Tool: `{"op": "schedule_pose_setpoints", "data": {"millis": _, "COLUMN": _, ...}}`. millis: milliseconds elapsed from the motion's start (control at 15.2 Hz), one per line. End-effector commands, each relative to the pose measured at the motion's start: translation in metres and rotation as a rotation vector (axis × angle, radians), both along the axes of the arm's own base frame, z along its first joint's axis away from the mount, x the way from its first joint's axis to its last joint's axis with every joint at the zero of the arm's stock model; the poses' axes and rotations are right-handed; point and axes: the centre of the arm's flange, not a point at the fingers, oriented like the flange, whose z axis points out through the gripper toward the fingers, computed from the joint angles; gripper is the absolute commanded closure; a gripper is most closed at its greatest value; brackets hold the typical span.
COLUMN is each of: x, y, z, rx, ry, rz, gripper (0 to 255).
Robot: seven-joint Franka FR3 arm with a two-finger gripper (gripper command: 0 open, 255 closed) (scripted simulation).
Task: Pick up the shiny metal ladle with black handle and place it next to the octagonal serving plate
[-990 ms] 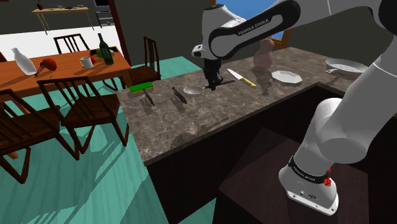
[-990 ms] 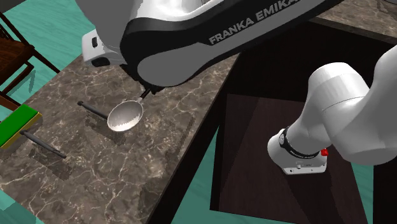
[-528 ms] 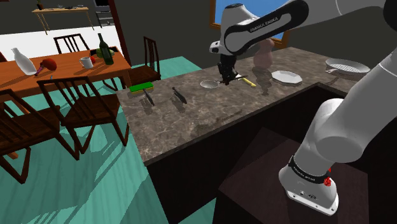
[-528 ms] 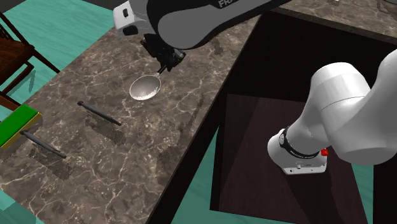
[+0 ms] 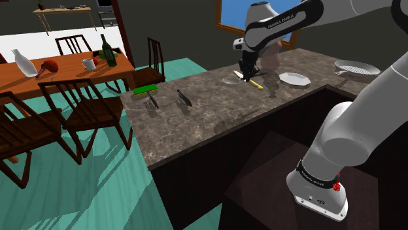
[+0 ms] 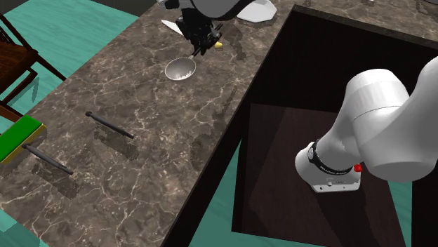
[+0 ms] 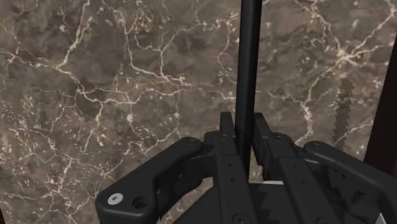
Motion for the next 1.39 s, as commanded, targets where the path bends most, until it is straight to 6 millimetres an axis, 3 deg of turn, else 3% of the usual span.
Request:
{"op": "schedule_pose_setpoints", "data": {"millis": 0, "x": -0.01, "y": -0.027, "z": -0.002, "rx": 0.0, "ry": 0.0, "rz": 0.002, "gripper": 255}}
{"op": "schedule_pose_setpoints", "data": {"millis": 792, "x": -0.054, "y": -0.175, "z": -0.002, "rx": 0.0, "ry": 0.0, "rz": 0.002, "gripper": 255}}
{"op": "schedule_pose_setpoints", "data": {"millis": 1320, "x": -0.054, "y": -0.175, "z": -0.044, "rx": 0.0, "ry": 0.0, "rz": 0.002, "gripper": 255}}
